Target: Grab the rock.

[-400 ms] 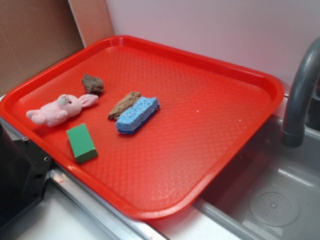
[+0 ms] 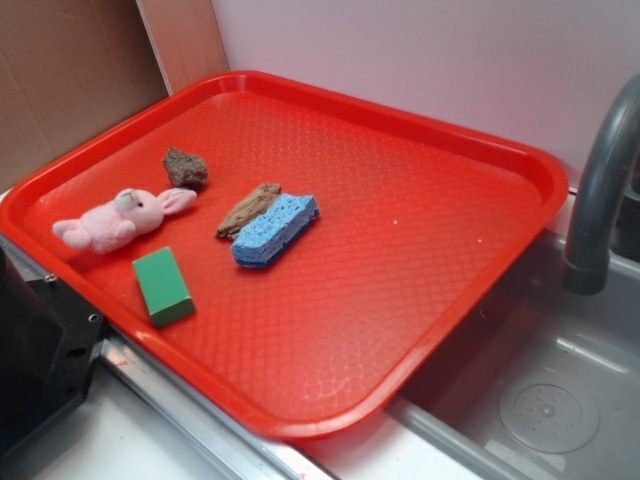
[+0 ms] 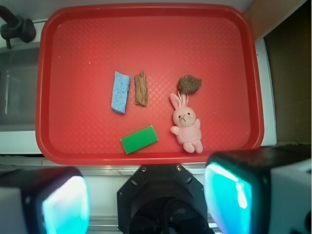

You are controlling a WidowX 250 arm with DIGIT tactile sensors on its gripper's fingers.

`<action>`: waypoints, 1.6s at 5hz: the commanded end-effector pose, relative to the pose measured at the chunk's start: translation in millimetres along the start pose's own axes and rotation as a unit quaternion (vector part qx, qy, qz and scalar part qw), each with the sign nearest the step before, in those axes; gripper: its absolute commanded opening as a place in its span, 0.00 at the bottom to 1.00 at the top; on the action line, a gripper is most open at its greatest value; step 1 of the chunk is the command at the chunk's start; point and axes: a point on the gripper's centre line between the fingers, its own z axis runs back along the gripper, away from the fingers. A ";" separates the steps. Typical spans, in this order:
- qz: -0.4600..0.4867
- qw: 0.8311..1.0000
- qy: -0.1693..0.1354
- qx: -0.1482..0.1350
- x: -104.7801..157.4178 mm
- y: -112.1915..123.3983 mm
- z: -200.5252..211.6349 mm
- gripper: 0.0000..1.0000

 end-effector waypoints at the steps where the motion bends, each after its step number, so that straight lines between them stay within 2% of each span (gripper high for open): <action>1: 0.212 0.977 -0.031 0.019 56.7 79.5 -85.6 1.00; 2: 0.292 0.955 -0.044 0.024 70.3 88.4 -123.1 1.00; 4: 0.280 0.959 -0.025 0.022 78.7 81.1 -173.8 1.00; 5: 0.305 0.951 -0.006 0.045 76.7 98.5 -193.7 1.00; 6: 0.314 0.948 0.013 0.053 82.5 105.9 -211.1 1.00; 7: 0.317 0.945 0.037 0.072 75.0 108.3 -222.9 0.00; 8: 0.301 0.951 0.032 0.066 74.9 105.2 -200.1 0.00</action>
